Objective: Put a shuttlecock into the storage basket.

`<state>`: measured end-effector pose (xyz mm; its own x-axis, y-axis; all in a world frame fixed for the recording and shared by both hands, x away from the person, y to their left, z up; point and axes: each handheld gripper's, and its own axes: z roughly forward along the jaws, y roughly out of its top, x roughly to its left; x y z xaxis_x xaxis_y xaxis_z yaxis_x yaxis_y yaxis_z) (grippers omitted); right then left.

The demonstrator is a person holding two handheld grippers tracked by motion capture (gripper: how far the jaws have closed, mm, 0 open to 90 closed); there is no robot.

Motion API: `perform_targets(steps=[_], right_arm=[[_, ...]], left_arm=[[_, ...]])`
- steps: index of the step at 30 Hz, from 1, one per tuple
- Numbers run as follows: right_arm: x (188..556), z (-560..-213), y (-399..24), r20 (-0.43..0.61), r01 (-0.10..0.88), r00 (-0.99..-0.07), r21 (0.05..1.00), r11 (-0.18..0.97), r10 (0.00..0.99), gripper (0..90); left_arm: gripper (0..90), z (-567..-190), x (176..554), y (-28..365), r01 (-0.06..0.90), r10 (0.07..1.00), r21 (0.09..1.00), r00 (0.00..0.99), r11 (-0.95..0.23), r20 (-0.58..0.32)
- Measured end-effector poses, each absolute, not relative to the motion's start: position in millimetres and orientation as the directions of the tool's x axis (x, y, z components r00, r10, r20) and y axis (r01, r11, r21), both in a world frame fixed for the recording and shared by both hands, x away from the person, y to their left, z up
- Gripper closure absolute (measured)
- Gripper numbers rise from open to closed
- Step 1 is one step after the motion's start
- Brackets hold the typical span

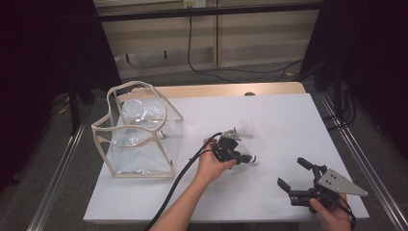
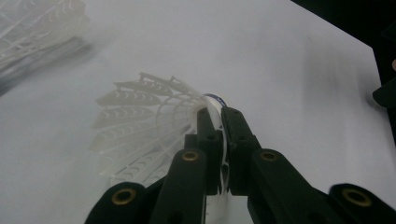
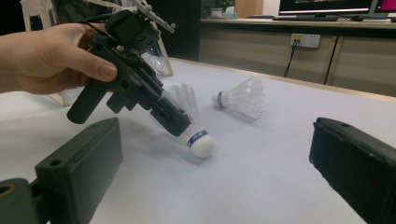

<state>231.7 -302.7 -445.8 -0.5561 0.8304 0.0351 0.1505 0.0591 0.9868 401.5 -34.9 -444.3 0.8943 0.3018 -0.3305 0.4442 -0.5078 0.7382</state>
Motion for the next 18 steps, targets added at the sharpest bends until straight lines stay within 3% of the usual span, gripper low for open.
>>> perform_targets(steps=[18], right_arm=[[232.7,-445.9,-301.4,0.032,0.152,-0.559,0.986,0.064,0.829,2.4]], left_arm=[[87.6,-415.6,398.5,-13.3,0.448,0.276,0.744,0.893,-0.496,-0.354]])
